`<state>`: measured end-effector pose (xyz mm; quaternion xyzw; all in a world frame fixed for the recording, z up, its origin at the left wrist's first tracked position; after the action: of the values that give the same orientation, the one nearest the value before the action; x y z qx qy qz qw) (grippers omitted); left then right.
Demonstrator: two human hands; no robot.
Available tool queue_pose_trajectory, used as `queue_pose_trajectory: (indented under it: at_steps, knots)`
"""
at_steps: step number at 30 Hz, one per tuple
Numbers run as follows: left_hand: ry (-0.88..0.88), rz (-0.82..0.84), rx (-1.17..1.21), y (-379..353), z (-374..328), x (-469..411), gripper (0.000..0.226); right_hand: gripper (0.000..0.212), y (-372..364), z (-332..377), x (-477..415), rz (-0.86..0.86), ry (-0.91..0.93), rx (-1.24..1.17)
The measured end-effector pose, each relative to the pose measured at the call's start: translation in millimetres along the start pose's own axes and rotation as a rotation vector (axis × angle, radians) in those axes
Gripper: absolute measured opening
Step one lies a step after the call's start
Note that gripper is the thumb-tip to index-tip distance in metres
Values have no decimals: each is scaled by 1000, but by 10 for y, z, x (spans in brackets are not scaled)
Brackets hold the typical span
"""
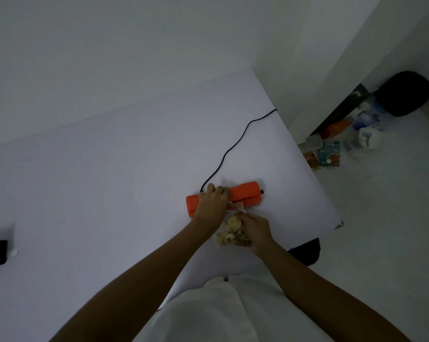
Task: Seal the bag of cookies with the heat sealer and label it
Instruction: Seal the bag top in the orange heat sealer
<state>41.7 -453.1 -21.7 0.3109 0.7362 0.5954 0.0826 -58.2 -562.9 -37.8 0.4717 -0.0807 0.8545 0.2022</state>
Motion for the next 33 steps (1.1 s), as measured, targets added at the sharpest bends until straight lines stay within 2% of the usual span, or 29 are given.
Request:
queue_pose_trajectory:
  at_steps: [7, 13, 18, 21, 23, 28, 33]
  knots:
    - [-8, -113, 78, 24, 34, 92, 39, 22, -16, 3, 34, 6, 2, -6]
    - [-91, -273, 345, 165, 113, 322, 48, 16, -4, 20, 48, -9, 7, -2]
    - [-45, -393, 539, 296, 305, 581, 37, 17, -2, 6, 54, -21, -5, -2]
    - [-15, -420, 687, 377, 429, 767, 46, 20, -7, -4, 52, -13, -1, 6]
    - [33, -420, 774, 376, 536, 859, 50, 23, -11, -8, 46, -15, 1, 11]
    - [236, -403, 1139, 327, 784, 1066, 38, 18, -10, -13, 48, -13, 4, 14]
    - [402, -442, 1400, 253, 967, 1216, 42, 21, -25, -30, 35, -15, -2, 7]
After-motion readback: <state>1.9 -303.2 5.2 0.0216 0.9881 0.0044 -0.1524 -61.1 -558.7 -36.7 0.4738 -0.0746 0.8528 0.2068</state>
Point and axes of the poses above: each hand's wrist, its own x-axis away from the middle knuckle, its own y-axis out of the back of the hand, z = x × y, the point moved 3 cm from there along -x, towards the middle knuckle, and after that the axes turned 6 degrees about x, right-handed, at the moved point
